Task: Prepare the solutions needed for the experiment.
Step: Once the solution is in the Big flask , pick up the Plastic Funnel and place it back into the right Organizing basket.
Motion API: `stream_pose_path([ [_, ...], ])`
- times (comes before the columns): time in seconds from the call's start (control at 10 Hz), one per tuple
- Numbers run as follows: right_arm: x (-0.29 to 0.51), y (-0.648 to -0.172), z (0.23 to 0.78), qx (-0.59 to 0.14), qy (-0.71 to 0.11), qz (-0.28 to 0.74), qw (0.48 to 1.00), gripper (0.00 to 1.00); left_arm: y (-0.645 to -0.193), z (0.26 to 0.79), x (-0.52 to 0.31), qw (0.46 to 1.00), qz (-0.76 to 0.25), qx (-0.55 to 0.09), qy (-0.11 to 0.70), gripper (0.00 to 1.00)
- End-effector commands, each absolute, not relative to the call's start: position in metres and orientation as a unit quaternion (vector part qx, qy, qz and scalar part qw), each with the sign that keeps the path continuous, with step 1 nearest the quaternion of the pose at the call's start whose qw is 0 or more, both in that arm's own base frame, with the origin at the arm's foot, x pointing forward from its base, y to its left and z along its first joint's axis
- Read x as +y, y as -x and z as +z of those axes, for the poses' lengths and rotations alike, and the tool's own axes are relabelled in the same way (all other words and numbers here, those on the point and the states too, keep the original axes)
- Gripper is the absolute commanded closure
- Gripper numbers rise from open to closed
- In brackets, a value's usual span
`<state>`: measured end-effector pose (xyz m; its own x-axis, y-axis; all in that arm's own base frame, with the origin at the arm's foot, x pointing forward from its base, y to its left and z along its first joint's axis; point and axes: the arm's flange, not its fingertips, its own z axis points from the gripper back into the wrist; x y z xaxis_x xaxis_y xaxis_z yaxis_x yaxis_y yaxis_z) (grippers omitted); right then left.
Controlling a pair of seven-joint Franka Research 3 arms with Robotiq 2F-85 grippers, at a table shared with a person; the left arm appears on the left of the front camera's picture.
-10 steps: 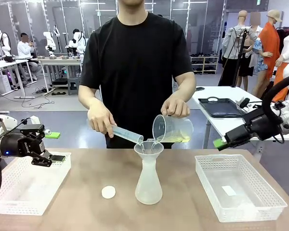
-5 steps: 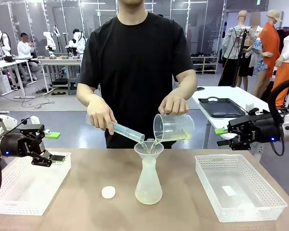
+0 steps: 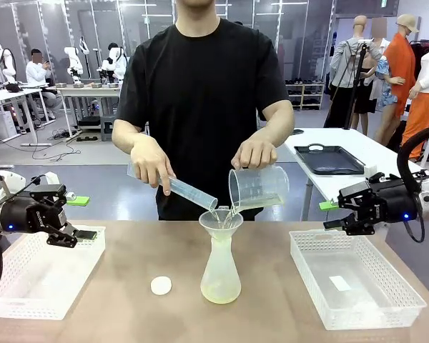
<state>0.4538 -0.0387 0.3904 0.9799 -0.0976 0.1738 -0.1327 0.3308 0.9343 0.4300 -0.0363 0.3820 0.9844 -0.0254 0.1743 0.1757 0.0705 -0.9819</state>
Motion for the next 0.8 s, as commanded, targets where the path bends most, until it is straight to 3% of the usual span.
stream_pose_path([
  [0.0,-0.0382,-0.4495,0.3916,-0.096,-0.578,0.025,0.81,0.37,-0.4306,0.3838,-0.0377,0.725,-0.07,-0.062,0.682,0.0],
  [0.7,-0.0387,-0.4538,0.3904,-0.1,-0.578,0.011,0.81,0.37,-0.4306,0.3838,-0.0377,0.725,-0.07,-0.062,0.682,0.0],
])
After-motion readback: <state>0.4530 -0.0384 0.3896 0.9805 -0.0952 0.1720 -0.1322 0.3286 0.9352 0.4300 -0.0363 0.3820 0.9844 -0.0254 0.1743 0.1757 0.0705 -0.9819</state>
